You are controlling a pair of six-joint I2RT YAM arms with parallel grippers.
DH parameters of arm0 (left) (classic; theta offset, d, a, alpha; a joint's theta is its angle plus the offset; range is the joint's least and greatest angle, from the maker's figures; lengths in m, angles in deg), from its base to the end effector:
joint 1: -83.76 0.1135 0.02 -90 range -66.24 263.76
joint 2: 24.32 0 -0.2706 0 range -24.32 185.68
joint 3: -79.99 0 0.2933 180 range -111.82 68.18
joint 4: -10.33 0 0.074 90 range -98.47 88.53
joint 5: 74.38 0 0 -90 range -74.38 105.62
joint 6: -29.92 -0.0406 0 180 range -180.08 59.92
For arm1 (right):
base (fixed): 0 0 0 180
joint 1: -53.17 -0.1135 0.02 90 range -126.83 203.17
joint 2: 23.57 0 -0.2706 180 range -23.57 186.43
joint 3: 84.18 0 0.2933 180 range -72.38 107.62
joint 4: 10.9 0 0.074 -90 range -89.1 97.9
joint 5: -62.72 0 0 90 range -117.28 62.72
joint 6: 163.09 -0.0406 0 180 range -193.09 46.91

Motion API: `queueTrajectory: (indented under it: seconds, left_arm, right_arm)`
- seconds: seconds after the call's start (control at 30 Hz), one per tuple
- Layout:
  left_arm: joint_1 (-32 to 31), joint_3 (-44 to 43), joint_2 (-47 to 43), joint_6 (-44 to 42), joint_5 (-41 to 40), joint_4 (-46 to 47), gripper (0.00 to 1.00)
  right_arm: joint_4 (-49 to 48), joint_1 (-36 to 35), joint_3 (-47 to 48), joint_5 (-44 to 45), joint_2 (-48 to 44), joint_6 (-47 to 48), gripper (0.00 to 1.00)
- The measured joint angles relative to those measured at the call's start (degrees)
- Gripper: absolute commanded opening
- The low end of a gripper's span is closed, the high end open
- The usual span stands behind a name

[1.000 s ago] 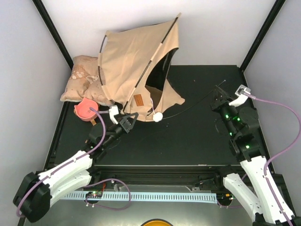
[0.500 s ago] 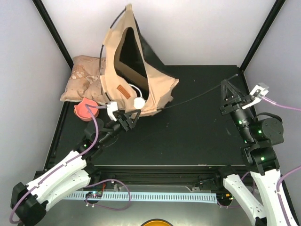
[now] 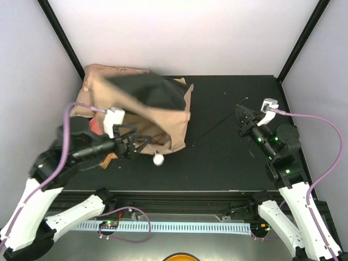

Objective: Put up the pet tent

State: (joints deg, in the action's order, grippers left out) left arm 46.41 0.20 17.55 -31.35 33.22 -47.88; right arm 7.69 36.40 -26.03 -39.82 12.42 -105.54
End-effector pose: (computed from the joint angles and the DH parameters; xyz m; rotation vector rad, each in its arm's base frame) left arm 0.1162 -0.1041 0.4353 0.3739 2.0244 -1.0428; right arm 0.1756 0.0621 0.3902 0.0321 1.5706 0.8474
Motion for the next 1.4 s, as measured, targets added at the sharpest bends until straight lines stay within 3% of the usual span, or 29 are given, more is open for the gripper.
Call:
queueTrajectory:
  seconds: [0.13, 0.33, 0.63, 0.83, 0.97, 1.13, 1.4]
  left_arm:
    - [-0.04, -18.03, 4.33, -7.65, 6.69, -6.54, 0.92]
    - [-0.28, -21.7, 8.55, -16.26, 12.39, -6.73, 0.86]
    - [-0.31, -33.33, 28.3, -36.35, 13.42, -8.7, 0.94]
    - [-0.7, -32.41, 34.69, -45.4, 13.42, -12.24, 0.96]
    - [-2.56, -27.32, 34.42, -52.48, 13.79, -15.85, 0.98]
    - [-4.48, -22.03, 33.18, -57.94, 8.35, -17.44, 0.98]
    - [-4.42, -18.25, 33.14, -61.09, 1.81, -15.63, 0.88]
  right_arm:
    - [-0.02, 0.0, -1.68, -6.16, 1.05, 2.34, 0.01]
    - [0.09, 0.0, -1.68, -13.81, 0.15, 6.67, 0.01]
    - [2.05, -0.02, 1.99, -23.5, -0.28, 13.57, 0.01]
    - [3.23, -0.09, 4.02, -25.18, 1.09, 15.91, 0.01]
    - [3.41, -0.09, 4.59, -25.9, 2.43, 16.31, 0.01]
    - [3.37, -0.07, 4.76, -27.17, 3.5, 16.52, 0.01]
    - [2.64, -0.09, 4.74, -28.63, 3.28, 16.06, 0.01]
